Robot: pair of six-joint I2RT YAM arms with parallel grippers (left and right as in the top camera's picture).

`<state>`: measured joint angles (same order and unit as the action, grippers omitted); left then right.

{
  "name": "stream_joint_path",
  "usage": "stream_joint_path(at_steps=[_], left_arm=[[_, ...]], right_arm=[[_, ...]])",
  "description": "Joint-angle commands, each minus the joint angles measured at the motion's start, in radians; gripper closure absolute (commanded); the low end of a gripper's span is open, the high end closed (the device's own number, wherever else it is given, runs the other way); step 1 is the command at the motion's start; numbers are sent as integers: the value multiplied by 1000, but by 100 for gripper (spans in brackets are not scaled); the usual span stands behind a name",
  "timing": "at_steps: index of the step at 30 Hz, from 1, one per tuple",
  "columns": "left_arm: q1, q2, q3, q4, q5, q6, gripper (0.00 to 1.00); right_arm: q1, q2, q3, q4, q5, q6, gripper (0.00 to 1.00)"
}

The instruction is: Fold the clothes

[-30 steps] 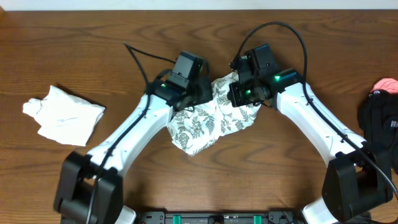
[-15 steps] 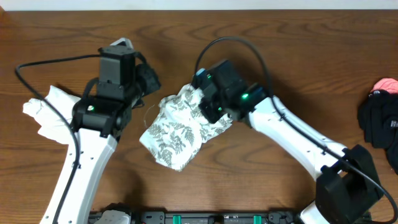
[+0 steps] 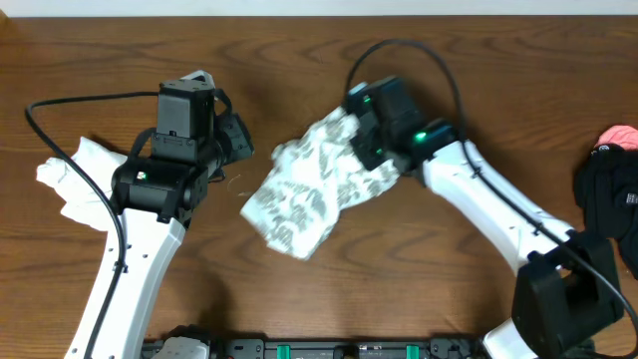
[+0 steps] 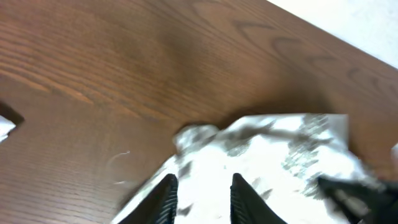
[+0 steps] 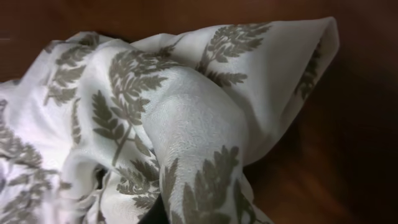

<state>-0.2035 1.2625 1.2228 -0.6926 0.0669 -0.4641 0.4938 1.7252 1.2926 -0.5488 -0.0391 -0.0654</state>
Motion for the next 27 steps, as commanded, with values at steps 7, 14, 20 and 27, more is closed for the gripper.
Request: stream_joint_path(at_steps=[7,14,20,27], left_arm=[[5,37,-22,-11,-3,47,58],[-5,135,-24,-10,106,105,43],[-31,238,-24,86,236,247,39],[-93,348,-24,185,286,353,39]], right_arm=[[-94,-5,14,-60,-40,84,1],[-198,-5,14,-193,-81,448,1],[-247,-5,6,-309,-184,626,1],[-248,-5,-81,-235,-233,776,1]])
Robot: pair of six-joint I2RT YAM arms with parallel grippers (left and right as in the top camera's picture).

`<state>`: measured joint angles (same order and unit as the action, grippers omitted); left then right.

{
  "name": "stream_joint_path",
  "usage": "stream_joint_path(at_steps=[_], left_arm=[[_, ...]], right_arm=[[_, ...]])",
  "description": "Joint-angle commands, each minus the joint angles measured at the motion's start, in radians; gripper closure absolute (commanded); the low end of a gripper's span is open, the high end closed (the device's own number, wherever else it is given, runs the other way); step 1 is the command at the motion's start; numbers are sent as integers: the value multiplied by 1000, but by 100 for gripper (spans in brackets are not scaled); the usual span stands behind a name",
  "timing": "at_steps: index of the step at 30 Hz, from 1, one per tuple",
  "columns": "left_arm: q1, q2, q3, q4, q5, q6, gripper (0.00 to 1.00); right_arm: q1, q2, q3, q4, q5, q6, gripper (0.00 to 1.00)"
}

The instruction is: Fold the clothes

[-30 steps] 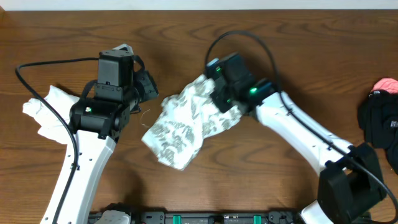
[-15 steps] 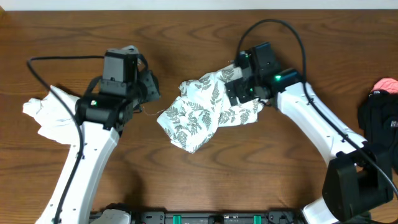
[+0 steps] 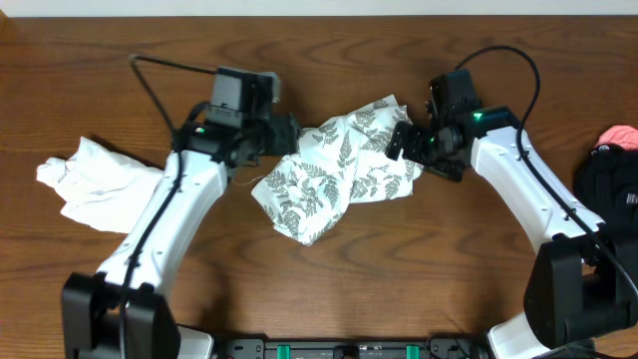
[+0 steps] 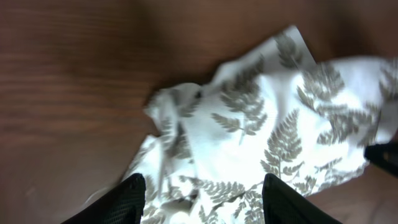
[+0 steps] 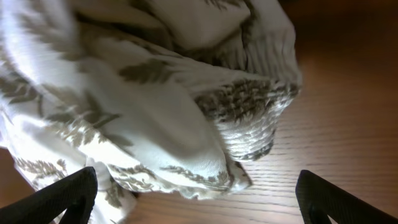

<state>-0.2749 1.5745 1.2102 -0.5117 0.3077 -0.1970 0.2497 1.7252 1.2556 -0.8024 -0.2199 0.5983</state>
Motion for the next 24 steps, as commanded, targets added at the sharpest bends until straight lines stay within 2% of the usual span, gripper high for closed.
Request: stream_joint_path(at_steps=[1,6,9,11,14,22,24], left_arm=[[-30,44,-12,-3,54,90,39],[-68,55,-12,-77,82,68,37],[-78,55,-12,-108,92,-64,35],[-78,55,-12,-113,166,-163,35],[-85,55,-12,-121,281,-240,36],[-188,55,-13,-153,294,-484,36],[-224,55,-13,-154,265,-494,39]], right_arm=[[-4,-5,-58,35,-54,112,1],[-28,-5,-82,56,-31,84,1],[-40,-5,-82,77,-32,8,1],[-41,-5,-81,95,-32,-65,1],[-47,-5,-81,138,-40,-144,1],[-54,-5,-81,395,-185,-482,1],[-54,-5,-81,481,-204,-507,3]])
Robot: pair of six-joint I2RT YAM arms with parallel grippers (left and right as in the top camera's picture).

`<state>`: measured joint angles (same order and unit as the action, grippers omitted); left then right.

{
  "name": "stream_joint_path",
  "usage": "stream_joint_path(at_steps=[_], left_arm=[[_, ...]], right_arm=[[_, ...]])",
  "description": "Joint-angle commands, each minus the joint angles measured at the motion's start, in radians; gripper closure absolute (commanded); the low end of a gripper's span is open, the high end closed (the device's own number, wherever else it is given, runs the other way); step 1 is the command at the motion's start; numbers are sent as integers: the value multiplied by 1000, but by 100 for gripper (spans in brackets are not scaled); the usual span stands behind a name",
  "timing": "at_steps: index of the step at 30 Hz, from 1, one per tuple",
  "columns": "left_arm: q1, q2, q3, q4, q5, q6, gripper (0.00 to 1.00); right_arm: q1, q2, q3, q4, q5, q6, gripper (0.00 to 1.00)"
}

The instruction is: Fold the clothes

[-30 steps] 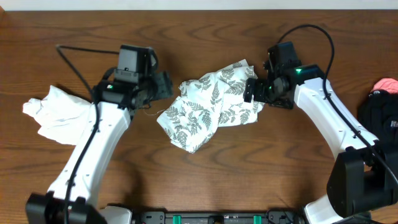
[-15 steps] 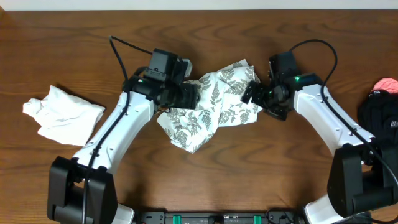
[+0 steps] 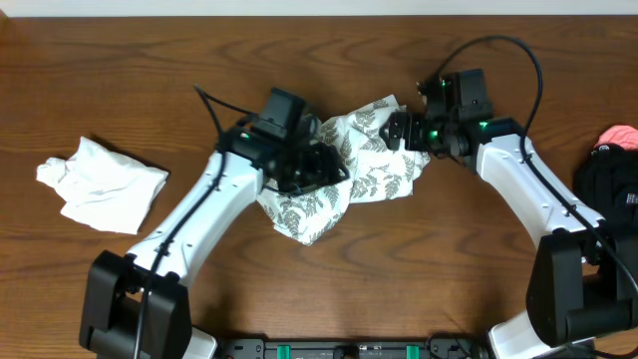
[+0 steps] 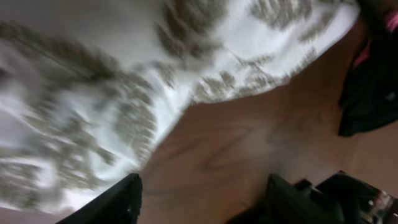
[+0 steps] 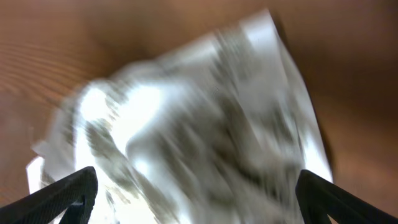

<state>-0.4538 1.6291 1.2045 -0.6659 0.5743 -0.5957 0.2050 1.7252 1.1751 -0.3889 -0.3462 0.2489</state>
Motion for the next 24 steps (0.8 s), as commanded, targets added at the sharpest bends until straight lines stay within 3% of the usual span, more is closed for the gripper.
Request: stream_joint_path(at_steps=[1,2,3,4,5,7,16,24], left_arm=[[-63,1,-7,-4,-35,-96,44],[-78,1,-8,-8,-78,-99,49],[-93,1,-10,-11,-129,-99,59],[-106,3,-11,-15,-185,-99,67],[-118,6,-13,-15,-240,-99,75],[-134,18,-17,-13,-308,-108,91],[-138,178,-22,0,-314,-169,94],[-45,297,-22,81,-296,-161,94]], right_arm=[[-9,-5,0,111,-77,-157,7],[-9,-4,0,146,-74,-157,15],[-9,-3,0,179,-69,-147,33],[-9,1,0,201,-69,-126,63],[-9,7,0,220,-69,-93,85],[-7,31,0,251,-69,-12,98],[52,220,0,279,-152,54,99],[60,198,0,-70,-154,18,95]])
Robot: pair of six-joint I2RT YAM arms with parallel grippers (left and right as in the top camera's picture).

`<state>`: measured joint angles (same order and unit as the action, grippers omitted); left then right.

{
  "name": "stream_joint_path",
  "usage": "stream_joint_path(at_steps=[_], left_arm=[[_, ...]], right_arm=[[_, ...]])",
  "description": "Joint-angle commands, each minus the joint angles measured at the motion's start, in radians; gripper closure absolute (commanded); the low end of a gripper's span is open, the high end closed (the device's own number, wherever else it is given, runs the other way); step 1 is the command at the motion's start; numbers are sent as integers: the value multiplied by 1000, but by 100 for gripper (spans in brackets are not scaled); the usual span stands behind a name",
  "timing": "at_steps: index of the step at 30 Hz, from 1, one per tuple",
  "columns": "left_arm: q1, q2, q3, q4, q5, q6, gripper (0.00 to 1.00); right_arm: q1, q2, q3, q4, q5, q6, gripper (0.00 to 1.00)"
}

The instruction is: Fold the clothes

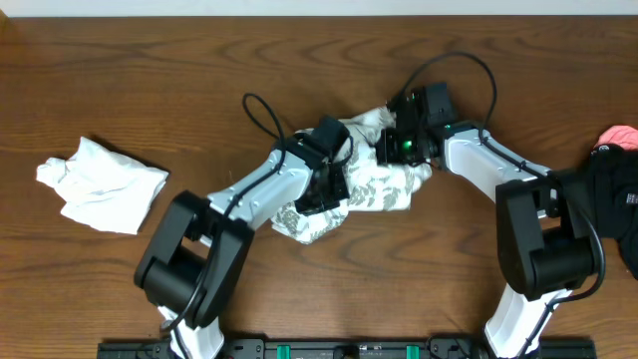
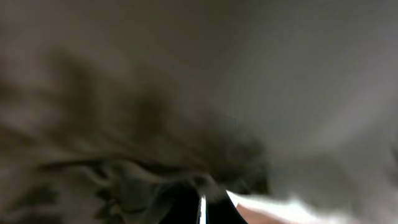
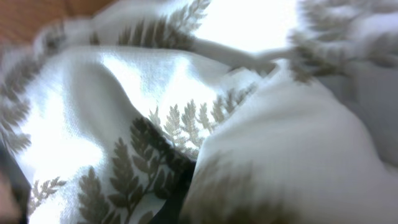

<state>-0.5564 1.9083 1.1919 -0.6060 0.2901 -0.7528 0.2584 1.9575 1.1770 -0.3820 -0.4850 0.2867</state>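
Note:
A crumpled white cloth with a grey fern print [image 1: 359, 189] lies in a heap at the table's middle. My left gripper [image 1: 329, 178] is pushed into the heap's left half. In the left wrist view dark, blurred fabric fills the frame, and the left gripper [image 2: 200, 208] is shut on a fold. My right gripper [image 1: 393, 152] presses on the heap's upper right part. In the right wrist view the right gripper [image 3: 180, 200] is shut on the cloth [image 3: 124, 124], its tips hidden by a fold.
A crumpled plain white cloth [image 1: 100, 184] lies at the left of the wooden table [image 1: 120, 70]. A black garment [image 1: 610, 194] with something pink [image 1: 620, 134] above it sits at the right edge.
Both grippers were open, the left over the cloth's lower left, the right by its upper right edge. Now both are sunk into the heap and shut on fabric.
First the right gripper was shut on the fern cloth while the left arm stood off to the left. Then the cloth lay on the table with both grippers open beside it. The left gripper then stood over the heap, and now both grip it.

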Motion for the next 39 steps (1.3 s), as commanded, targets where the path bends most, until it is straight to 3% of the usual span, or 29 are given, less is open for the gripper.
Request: stream_joint_path(at_steps=[1,6,10,15,17,18,20,23,26,29,31,34,39], left_arm=[[82,20,-9,36,-14,-4,94],[207,20,-8,193,13,65,93],[285,20,2,351,232,145,88],[343,-8,29,282,417,147,83],[355,-31,29,186,415,172,83],[359,-45,29,127,404,192,78],[359,-65,28,22,360,212,74],[349,-80,25,-99,301,246,66],[337,-80,8,-121,297,243,55],[309,-78,-16,-82,296,241,31],[286,-75,-32,-38,296,213,21],[249,-63,-67,61,296,116,12],[217,-34,-134,224,296,-39,10]], right_arm=[[7,-48,-2,-127,-10,-27,95],[27,-106,-2,-328,40,-68,93],[66,-138,-2,-355,42,-79,90],[72,-194,-2,-291,72,-44,83],[62,-220,-2,-264,99,-44,72],[55,-234,-2,-251,123,-44,57],[45,-255,-2,-233,161,-44,39],[31,-262,-2,-215,175,-45,26],[27,-255,-2,-208,175,-44,27],[29,-241,-2,-197,183,-44,30],[31,-225,-2,-181,192,-44,31],[31,-194,-2,-158,193,-31,32],[31,-139,-2,-145,193,-29,36]])
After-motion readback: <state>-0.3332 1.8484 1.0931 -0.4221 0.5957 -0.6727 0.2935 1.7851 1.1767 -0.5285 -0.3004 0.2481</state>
